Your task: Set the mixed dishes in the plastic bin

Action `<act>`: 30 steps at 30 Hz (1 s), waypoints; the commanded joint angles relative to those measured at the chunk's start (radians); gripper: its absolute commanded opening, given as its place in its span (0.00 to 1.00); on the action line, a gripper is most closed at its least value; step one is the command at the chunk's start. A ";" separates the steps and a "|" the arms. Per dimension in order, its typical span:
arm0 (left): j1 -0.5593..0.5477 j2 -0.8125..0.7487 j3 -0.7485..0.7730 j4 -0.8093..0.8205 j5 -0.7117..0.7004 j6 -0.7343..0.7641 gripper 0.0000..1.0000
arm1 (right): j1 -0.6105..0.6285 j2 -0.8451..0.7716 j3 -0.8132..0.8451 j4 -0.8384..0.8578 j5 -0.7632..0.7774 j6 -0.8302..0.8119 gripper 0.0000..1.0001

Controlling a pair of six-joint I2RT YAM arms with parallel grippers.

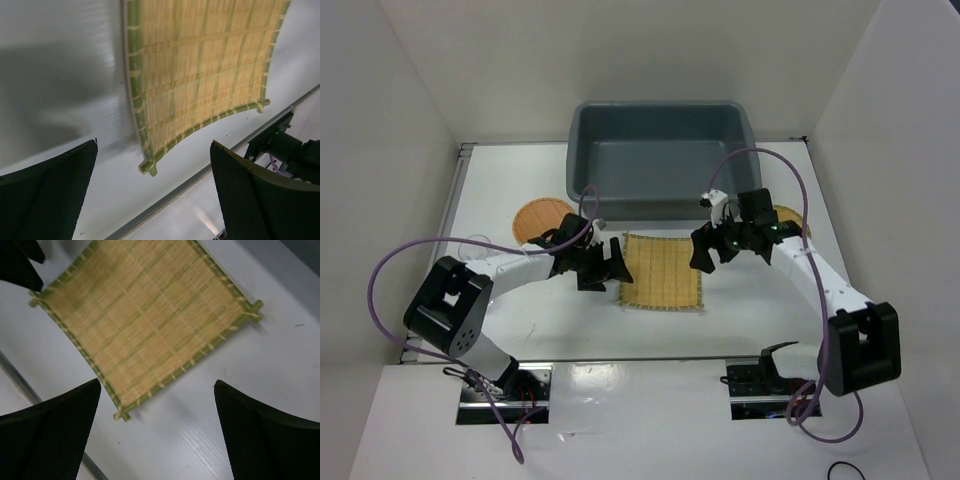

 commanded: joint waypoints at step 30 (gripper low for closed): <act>-0.115 0.198 -0.044 0.319 0.062 -0.224 1.00 | -0.045 0.521 -0.026 0.311 -0.137 0.491 0.89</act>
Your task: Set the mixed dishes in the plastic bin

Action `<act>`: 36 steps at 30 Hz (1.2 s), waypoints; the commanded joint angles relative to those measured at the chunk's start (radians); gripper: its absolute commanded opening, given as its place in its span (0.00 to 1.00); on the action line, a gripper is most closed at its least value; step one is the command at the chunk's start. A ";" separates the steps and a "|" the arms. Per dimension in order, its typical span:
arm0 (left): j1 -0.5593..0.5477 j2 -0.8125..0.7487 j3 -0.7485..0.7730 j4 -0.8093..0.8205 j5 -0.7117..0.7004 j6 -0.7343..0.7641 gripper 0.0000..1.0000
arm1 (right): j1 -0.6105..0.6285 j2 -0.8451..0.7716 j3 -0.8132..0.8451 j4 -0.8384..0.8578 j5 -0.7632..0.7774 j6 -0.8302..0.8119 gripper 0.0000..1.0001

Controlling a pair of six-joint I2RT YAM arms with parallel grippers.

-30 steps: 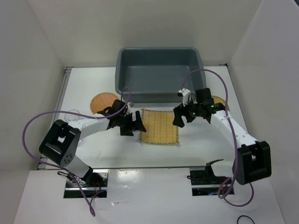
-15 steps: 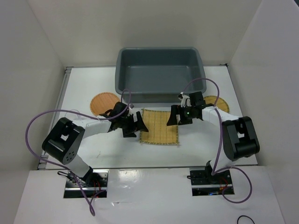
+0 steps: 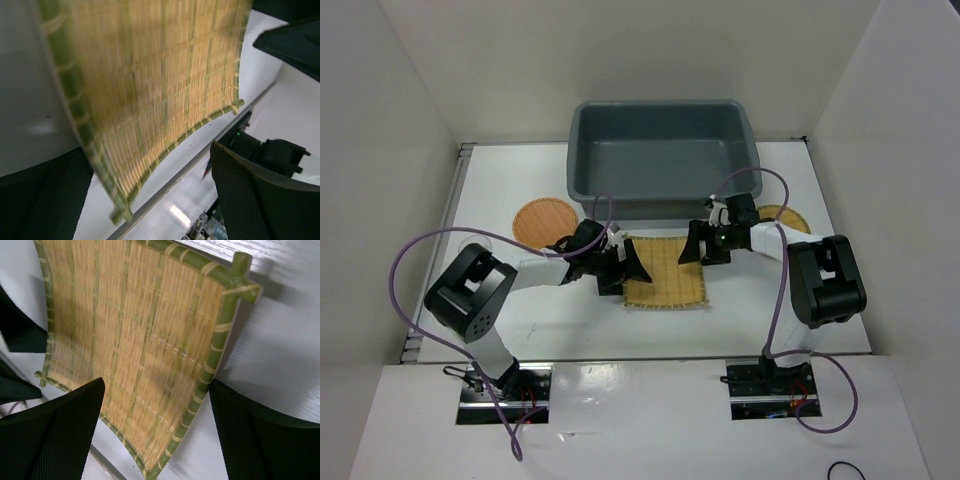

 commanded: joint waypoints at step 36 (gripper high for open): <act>-0.154 -0.158 0.191 -0.156 0.099 0.129 0.00 | -0.166 -0.191 0.201 -0.428 -0.631 -0.455 0.47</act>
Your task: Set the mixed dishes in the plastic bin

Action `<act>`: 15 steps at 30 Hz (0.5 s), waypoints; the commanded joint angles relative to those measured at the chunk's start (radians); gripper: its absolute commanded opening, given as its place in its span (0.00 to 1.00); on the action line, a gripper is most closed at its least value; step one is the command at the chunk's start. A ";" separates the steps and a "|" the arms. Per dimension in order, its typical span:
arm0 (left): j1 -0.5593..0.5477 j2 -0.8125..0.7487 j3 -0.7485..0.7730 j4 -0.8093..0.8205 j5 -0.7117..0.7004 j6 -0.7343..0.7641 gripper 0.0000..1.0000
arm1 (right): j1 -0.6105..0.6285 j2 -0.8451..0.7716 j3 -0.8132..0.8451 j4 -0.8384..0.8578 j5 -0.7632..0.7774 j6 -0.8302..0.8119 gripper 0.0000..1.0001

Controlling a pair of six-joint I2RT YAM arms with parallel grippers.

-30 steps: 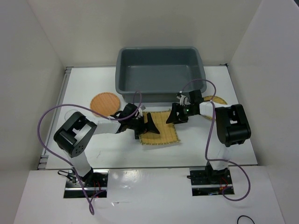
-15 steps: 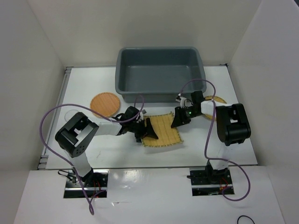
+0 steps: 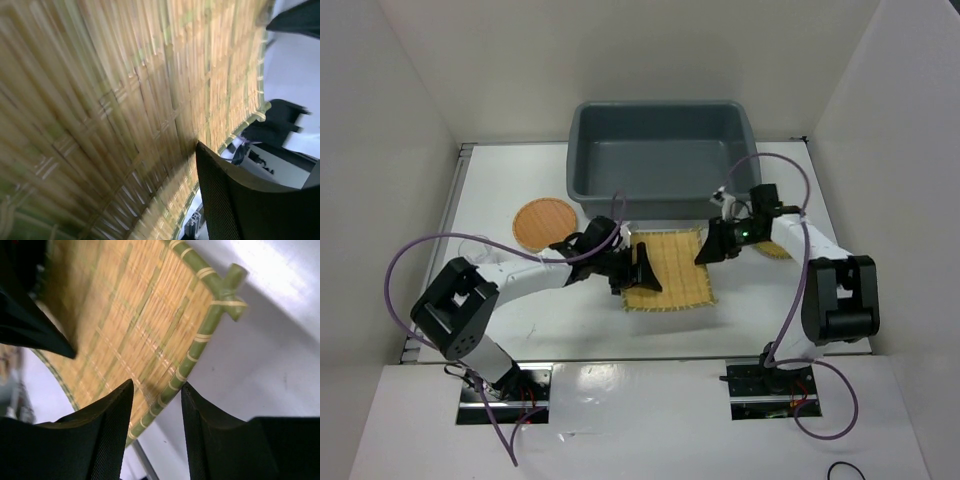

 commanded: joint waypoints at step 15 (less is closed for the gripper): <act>0.039 -0.008 0.355 0.049 0.268 0.098 0.00 | -0.233 -0.263 0.031 -0.004 -0.377 0.129 0.53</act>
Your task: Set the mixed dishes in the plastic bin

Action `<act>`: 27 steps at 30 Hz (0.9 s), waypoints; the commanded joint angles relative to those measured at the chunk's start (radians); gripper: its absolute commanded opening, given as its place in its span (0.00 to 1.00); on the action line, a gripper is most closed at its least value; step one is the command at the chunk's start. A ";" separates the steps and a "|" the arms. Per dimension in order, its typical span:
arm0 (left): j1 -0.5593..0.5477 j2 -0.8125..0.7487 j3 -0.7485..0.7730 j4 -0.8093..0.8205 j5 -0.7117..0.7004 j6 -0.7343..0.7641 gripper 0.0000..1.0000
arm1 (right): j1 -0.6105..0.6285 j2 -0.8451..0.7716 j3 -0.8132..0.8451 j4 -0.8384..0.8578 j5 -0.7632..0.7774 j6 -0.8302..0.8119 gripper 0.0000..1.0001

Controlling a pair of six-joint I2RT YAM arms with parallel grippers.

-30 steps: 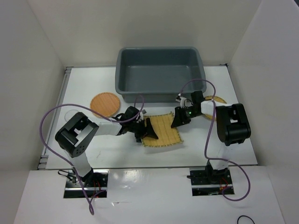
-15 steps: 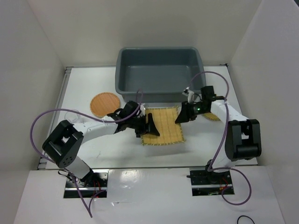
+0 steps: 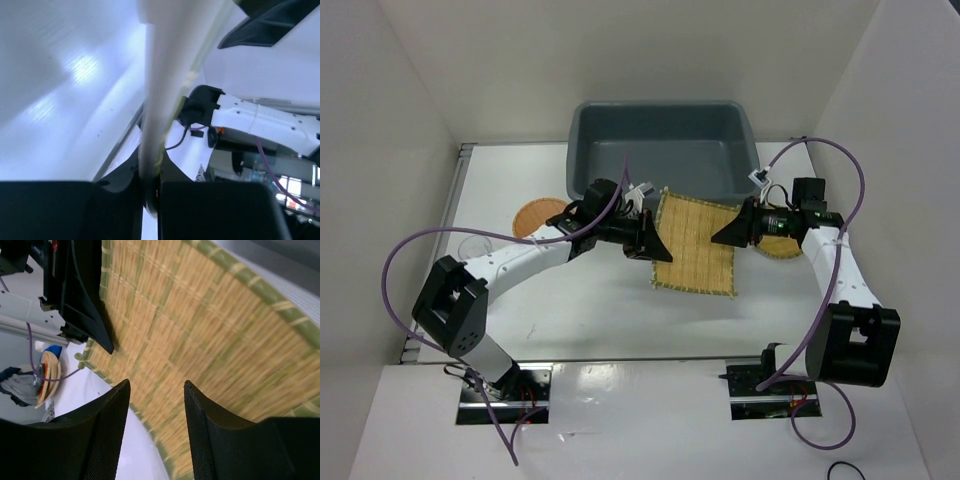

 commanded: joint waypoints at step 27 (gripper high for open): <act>0.301 0.673 1.093 -0.179 0.198 -0.032 0.00 | -0.219 -0.069 0.139 0.009 0.441 -0.010 0.68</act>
